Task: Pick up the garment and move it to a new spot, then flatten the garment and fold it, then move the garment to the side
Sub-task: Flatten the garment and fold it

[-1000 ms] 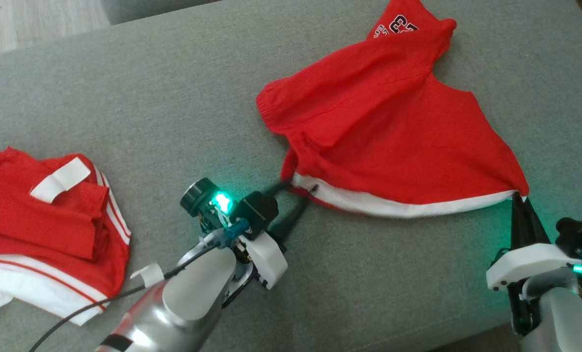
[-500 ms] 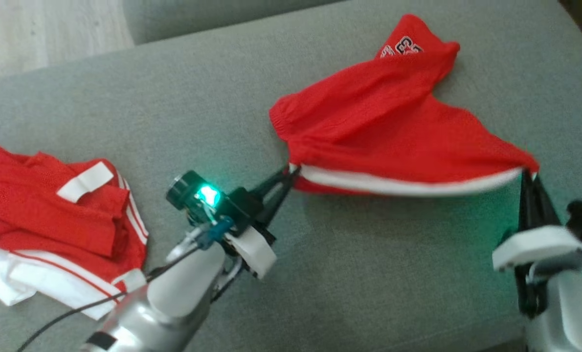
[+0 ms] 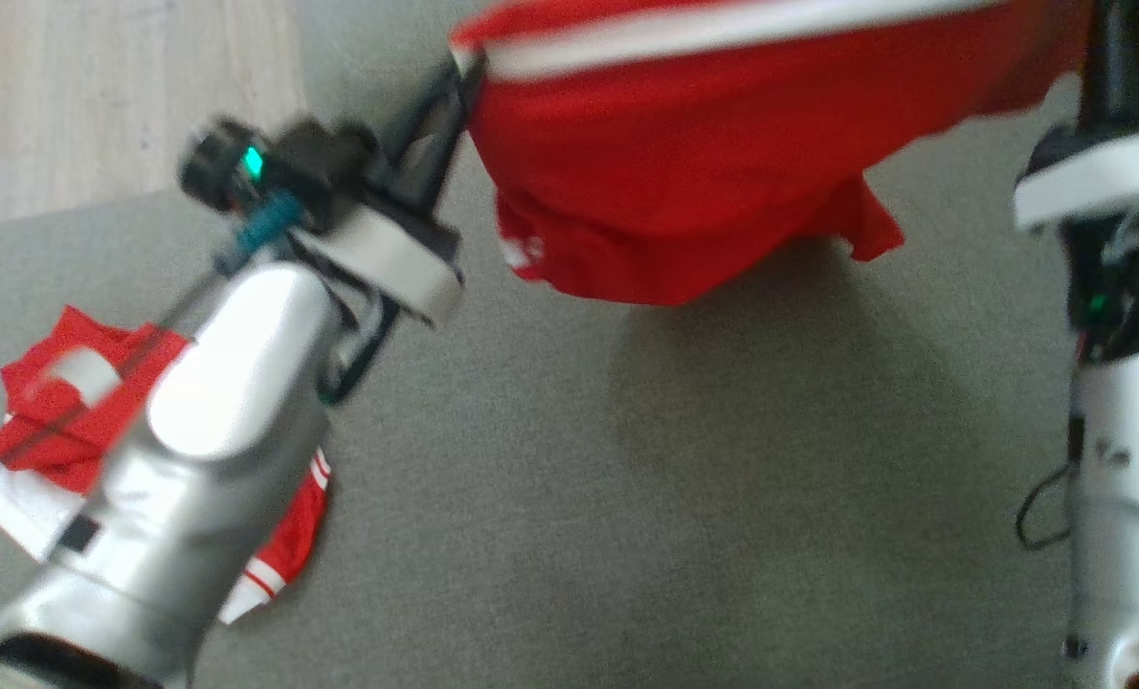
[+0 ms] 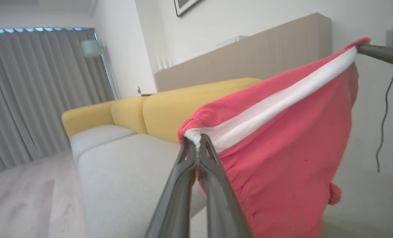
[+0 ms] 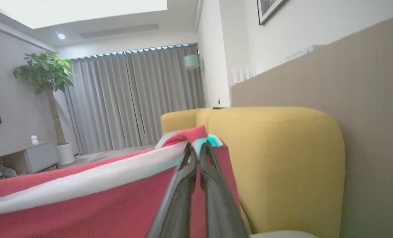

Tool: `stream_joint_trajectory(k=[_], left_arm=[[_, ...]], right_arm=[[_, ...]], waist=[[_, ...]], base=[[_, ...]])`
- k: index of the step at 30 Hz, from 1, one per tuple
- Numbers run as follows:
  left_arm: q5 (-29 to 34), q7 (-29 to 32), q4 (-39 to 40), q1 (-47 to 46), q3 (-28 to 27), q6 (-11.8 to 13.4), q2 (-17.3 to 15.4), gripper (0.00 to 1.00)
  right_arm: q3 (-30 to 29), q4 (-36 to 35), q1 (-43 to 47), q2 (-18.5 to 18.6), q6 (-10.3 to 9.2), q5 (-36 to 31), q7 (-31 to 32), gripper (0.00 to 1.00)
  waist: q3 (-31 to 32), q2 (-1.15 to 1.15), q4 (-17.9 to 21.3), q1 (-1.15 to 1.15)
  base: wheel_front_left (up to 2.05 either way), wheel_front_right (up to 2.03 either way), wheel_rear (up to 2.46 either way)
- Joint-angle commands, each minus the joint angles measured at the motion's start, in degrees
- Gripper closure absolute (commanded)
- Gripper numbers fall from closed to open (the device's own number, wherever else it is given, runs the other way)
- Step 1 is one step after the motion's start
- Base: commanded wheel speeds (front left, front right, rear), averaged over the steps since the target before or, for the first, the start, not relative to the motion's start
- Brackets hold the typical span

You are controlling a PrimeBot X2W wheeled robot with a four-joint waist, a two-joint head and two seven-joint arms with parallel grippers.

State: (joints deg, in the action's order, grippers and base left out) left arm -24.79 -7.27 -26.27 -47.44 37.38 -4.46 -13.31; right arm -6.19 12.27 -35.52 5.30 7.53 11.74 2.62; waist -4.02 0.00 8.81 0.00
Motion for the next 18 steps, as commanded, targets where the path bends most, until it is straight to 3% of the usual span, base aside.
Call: stream_joint_trajectory(k=[1,8,18], left_arm=[[0.0,0.3,1.7,-3.4,-2.7,0.6,-2.3,1.00],[-1.6,2.4,2.3,-4.9,-4.9,2.6,-3.3,1.00],[-4.1,8.9,12.2,1.8,-4.5,3.7,-6.9,1.00]], right_arm=[[1.4,-1.6,-2.7,0.2,-0.04,0.5,0.2,1.00],[4.6,1.7,-5.9,1.6,-0.04,-0.5,0.5,1.00],[5.1,-3.2,0.1,2.2,-0.04,-2.1,5.3,1.00]], waist=[[1.1,0.00,-0.5,0.00],[3.8,0.00,-1.9,0.00],[0.3,0.00,-3.9,0.00]], base=[[0.00,0.00,0.00],[0.00,0.00,0.00],[0.00,0.00,0.00]])
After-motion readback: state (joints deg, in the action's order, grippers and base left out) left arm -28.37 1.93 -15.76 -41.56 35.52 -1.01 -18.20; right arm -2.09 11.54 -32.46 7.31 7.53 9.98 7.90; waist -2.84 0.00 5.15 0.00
